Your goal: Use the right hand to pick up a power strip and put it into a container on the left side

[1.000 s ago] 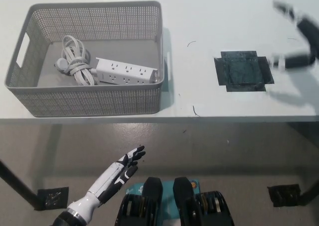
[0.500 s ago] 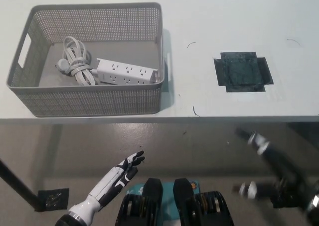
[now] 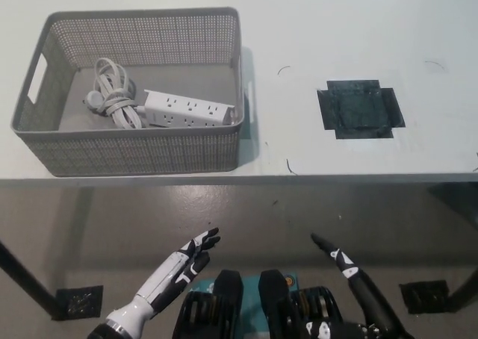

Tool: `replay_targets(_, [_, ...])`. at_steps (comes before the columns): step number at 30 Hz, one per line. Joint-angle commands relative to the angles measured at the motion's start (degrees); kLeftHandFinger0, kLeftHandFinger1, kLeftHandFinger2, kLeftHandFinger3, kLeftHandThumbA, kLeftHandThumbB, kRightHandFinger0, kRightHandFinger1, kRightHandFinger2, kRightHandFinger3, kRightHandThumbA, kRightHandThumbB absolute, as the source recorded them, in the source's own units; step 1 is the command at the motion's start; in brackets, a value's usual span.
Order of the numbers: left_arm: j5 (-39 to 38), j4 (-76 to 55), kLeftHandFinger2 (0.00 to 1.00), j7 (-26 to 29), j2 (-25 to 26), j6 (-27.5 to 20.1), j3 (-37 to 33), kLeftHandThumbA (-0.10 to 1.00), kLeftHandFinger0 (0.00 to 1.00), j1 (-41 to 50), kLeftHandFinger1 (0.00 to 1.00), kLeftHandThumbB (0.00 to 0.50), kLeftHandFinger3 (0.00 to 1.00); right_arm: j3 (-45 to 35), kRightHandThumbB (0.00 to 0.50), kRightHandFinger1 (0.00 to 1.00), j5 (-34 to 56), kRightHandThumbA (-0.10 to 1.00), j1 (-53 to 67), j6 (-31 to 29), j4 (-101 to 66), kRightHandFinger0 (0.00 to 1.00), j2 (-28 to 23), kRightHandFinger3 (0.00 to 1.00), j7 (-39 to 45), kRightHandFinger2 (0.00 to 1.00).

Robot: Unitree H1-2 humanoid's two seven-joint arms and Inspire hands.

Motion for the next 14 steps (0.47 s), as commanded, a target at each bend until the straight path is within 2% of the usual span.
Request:
replay_targets(1, [1.12,-2.4,1.0,1.73,0.05,-2.74,0.25,0.97,1.0,-0.3,1.0,0.183,1.0,-0.97,0.157,1.0,0.31,1.0,-2.97,-4.51,5.1,1.0,-0.46,1.0,-2.71,1.0])
replay_targets(5, [1.87,-2.3,1.0,2.15,0.07,-3.83,0.24,0.98,1.0,0.09,1.0,0.194,1.0,-0.48,0.139,1.0,-0.92,0.97,-4.6,-3.7,9.25,1.0,-0.6,1.0,-3.1,1.0])
replay_targets(9, [2.14,-2.47,1.0,2.19,0.12,-3.4,0.4,0.98,1.0,-0.11,1.0,0.199,1.0,0.0,0.184,1.0,-1.64,1.0,-5.78,-4.12,10.37,1.0,-0.26,1.0,-3.86,1.0])
replay_targets(14, [1.94,-2.6,1.0,2.04,0.34,-3.59,0.47,0.96,1.0,-0.24,1.0,0.195,1.0,0.86,0.189,1.0,-2.98,1.0,-6.24,-3.99,10.27,1.0,-0.14,1.0,-4.19,1.0])
